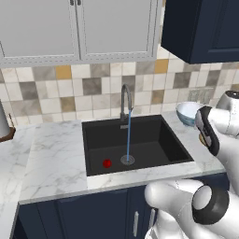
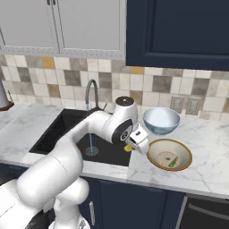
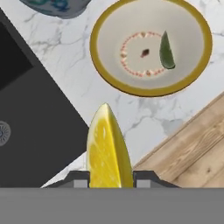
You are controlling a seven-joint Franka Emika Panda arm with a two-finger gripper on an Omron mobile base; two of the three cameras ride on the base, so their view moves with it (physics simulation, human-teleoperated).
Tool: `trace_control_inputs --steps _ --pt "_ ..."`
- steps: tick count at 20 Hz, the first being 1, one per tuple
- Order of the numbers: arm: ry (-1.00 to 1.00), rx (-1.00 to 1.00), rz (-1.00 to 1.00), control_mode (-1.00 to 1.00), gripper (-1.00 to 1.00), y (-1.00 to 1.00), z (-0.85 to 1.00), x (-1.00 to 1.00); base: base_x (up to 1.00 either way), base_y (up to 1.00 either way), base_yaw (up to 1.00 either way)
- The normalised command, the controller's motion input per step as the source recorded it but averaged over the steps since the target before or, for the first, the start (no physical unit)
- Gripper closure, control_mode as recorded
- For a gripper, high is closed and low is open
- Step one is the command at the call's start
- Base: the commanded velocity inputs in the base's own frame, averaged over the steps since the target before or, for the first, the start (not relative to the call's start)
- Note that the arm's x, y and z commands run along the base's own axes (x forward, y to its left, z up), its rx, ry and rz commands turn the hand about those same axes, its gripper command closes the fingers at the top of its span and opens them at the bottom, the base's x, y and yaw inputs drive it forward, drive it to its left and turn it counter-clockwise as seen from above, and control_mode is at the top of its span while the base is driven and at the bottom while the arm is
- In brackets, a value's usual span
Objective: Pick the lemon wedges from the sink and place them in one bowl. Place the apple in the other bowl. Then turn off the sink faucet.
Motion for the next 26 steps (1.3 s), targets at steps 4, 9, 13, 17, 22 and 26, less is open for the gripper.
trace_control_inputs --steps 4,9,13,17,22,26 --pt "0.01 0.11 0.01 -1.00 1.00 -0.75 -0.03 0.28 0.00 0.00 0.00" --pt "0.04 0.12 0.01 -1.00 1.00 -0.76 0.00 0.40 0.00 0.00 0.00" --pt "0.05 0.09 0.00 -1.00 1.00 -0.65 -0.07 0.46 0.00 0.00 0.00" --pt "0.04 0.04 0.00 -1.00 -1.00 -0.36 -0.25 0.53 0.00 0.00 0.00" --pt "0.00 0.01 0.00 -1.00 -1.00 -0.29 -0.45 0.55 0.00 0.00 0.00" --pt "0.00 0.03 0.00 -1.00 -1.00 -0.32 -0.10 0.25 0.00 0.00 0.00"
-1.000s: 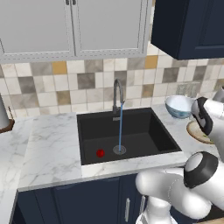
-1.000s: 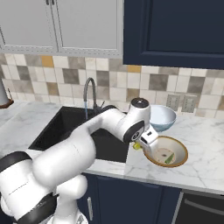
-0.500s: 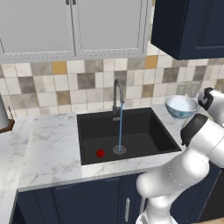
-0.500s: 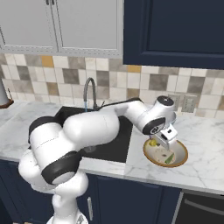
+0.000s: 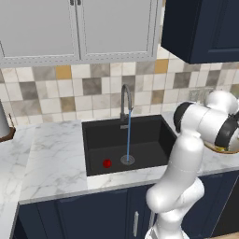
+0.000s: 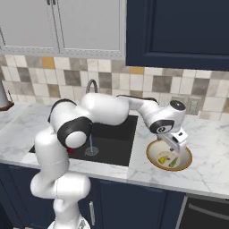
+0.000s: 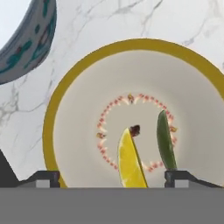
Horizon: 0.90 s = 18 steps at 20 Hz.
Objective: Pick the lemon wedges from the sink and place them in one bowl. Place the apple in the other bowl. Then turn off the sink faucet.
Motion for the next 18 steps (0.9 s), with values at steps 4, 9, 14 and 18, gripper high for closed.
trace_control_inputs --steps 4,9,14,18 --pt "0.00 0.01 0.00 -1.00 -1.00 0.17 0.82 -0.43 0.00 0.00 0.00" --pt "0.07 -0.08 0.02 -1.00 -1.00 0.91 0.39 -0.65 0.00 0.00 0.00" --pt "0.20 -0.16 0.06 -1.00 -1.00 1.00 -0.19 -0.18 0.00 0.00 0.00" --pt "0.13 -0.15 0.05 -1.00 -1.00 1.00 -0.02 -0.22 0.00 0.00 0.00"
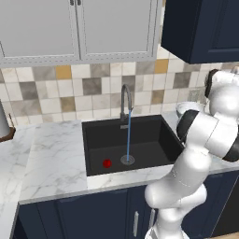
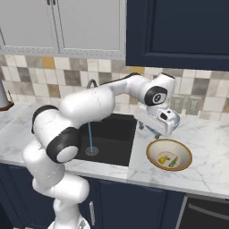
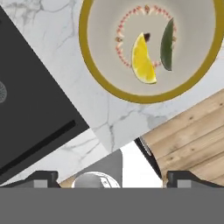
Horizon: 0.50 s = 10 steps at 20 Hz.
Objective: Pick the lemon wedges from the sink and place them in one bowl. Place the apple in the other bowl. Then turn off the sink faucet.
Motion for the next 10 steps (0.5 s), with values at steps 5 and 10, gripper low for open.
trace_control_inputs --steps 5,10 --pt "-0.01 -0.10 0.05 -1.00 -1.00 1.00 0.00 -0.39 0.00 0.00 0.00" --pt "-0.21 0.00 0.01 -1.00 -1.00 1.00 0.00 -0.44 0.00 0.00 0.00"
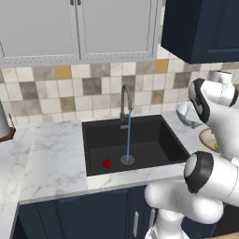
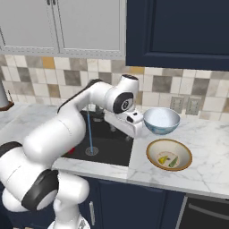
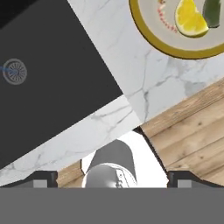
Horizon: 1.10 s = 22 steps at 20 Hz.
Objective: Pick the lemon wedges from the sink and place them in one bowl. Place the apple in the other bowl. Then turn off the sink faucet.
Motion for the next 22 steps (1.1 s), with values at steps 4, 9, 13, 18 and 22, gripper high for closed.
trace_control_inputs --steps 4,9,13,18,22 --pt "-0.17 0.00 0.00 -1.00 -1.00 1.00 0.00 -0.20 0.00 0.00 0.00" --pt "-0.08 0.00 0.02 -1.00 -1.00 1.00 0.00 -0.01 0.00 0.00 0.00" --pt "0.00 0.00 0.14 -1.00 -1.00 1.00 -0.08 0.00 0.00 0.00 0.00" --pt "0.00 0.00 0.31 -1.00 -1.00 0.97 -0.12 0.09 0.00 0.00 0.00" --pt "0.00 0.00 0.39 -1.00 -1.00 0.85 -0.19 0.39 0.00 0.00 0.00"
